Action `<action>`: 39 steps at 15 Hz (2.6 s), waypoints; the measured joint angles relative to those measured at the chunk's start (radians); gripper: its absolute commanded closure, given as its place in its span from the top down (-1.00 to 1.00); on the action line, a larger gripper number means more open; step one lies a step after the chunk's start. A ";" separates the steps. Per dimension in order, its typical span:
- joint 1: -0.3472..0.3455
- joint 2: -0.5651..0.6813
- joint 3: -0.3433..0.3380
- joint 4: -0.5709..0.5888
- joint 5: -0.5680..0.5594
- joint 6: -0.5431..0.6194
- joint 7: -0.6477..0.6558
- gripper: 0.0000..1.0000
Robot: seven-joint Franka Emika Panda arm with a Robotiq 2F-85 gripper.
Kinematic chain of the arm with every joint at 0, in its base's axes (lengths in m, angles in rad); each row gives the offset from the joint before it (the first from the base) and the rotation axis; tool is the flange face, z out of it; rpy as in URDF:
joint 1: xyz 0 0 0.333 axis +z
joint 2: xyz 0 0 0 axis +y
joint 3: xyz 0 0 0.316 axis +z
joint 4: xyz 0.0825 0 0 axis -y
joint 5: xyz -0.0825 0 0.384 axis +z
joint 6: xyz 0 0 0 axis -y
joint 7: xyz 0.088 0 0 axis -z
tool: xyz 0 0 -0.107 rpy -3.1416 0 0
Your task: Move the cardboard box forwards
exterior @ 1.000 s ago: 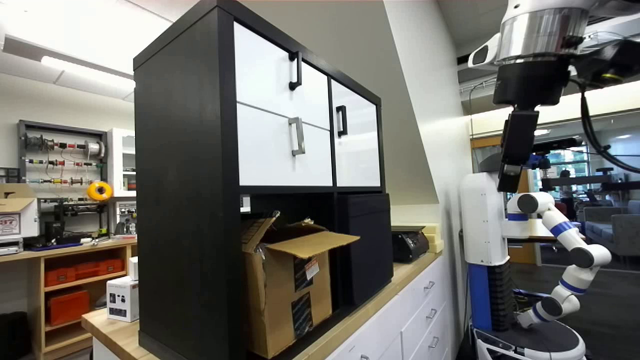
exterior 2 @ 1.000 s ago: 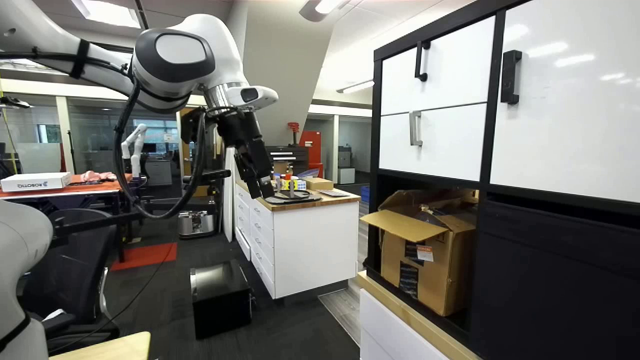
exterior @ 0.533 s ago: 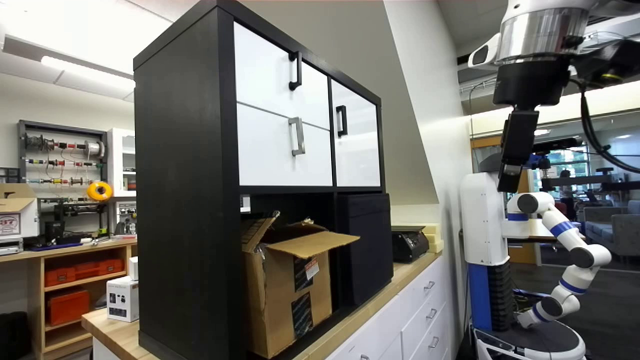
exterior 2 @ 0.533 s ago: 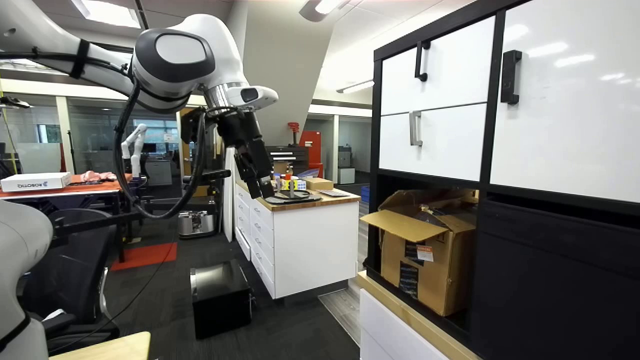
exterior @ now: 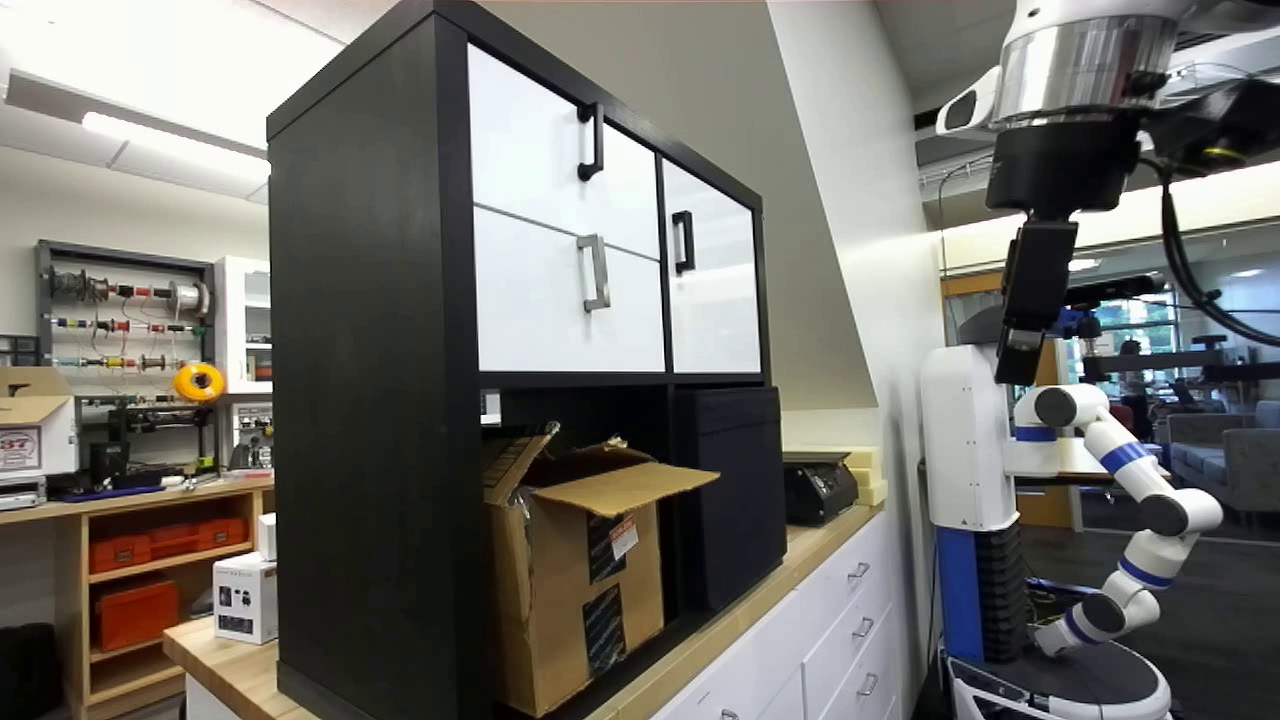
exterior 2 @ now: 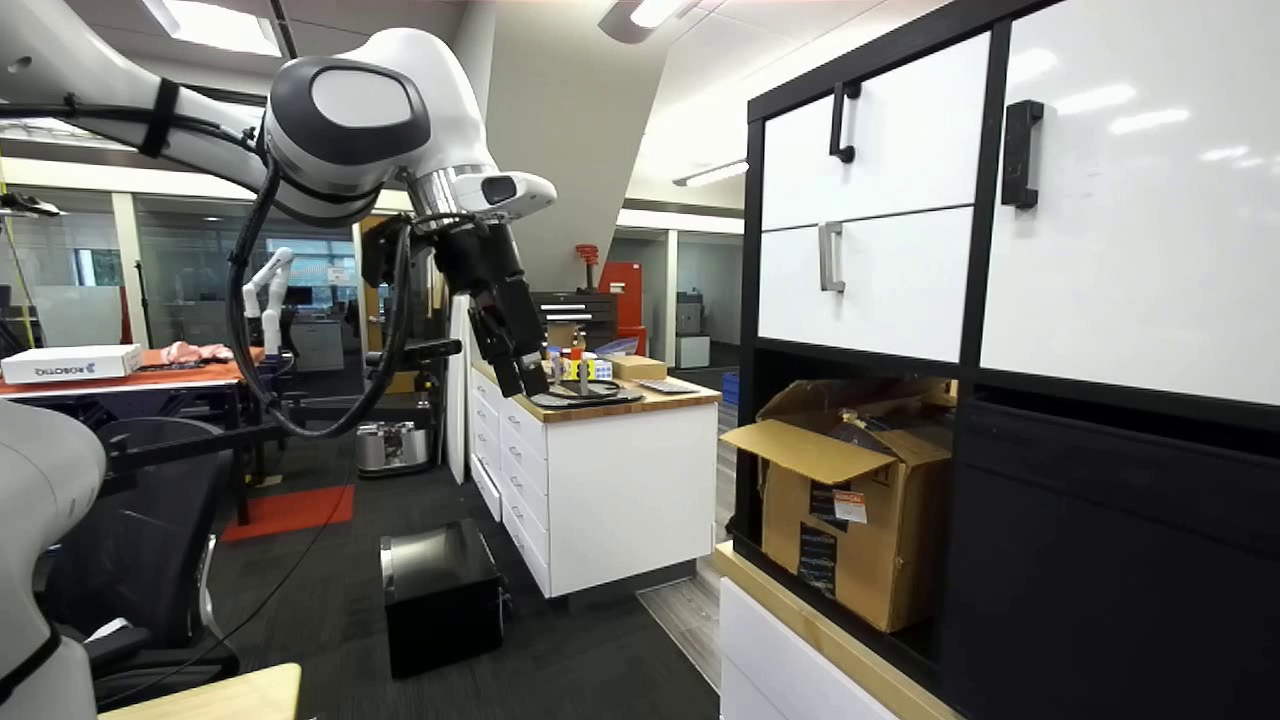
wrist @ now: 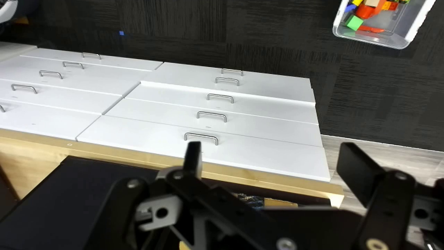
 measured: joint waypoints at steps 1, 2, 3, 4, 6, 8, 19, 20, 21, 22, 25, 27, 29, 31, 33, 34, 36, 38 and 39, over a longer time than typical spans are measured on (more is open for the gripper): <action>0.000 0.000 0.000 0.000 0.000 0.000 0.000 1.00; 0.000 0.000 0.000 0.000 0.000 0.000 0.000 1.00; 0.000 0.000 0.000 0.000 0.000 0.000 0.000 1.00; 0.000 0.000 0.000 0.000 0.000 0.000 0.000 1.00; 0.002 0.003 -0.004 0.001 0.000 0.000 -0.007 1.00; 0.022 0.049 -0.037 0.012 0.014 0.000 -0.087 1.00; 0.079 0.322 -0.144 0.136 0.042 -0.025 -0.347 1.00; 0.079 0.328 -0.145 0.142 0.042 -0.023 -0.361 1.00; 0.079 0.332 -0.146 0.147 0.041 -0.018 -0.375 1.00; 0.079 0.335 -0.148 0.151 0.039 -0.010 -0.393 1.00; 0.079 0.338 -0.152 0.155 0.029 0.039 -0.452 1.00; 0.080 0.340 -0.158 0.155 0.019 0.093 -0.495 1.00; 0.080 0.345 -0.170 0.155 0.008 0.161 -0.539 1.00; 0.080 0.357 -0.181 0.155 -0.001 0.225 -0.580 1.00; 0.080 0.381 -0.190 0.156 -0.010 0.286 -0.612 1.00; 0.080 0.396 -0.193 0.159 -0.013 0.311 -0.625 1.00; 0.080 0.433 -0.196 0.172 -0.014 0.357 -0.649 1.00; 0.080 0.475 -0.198 0.195 -0.014 0.391 -0.671 1.00; 0.080 0.496 -0.198 0.209 -0.015 0.404 -0.679 1.00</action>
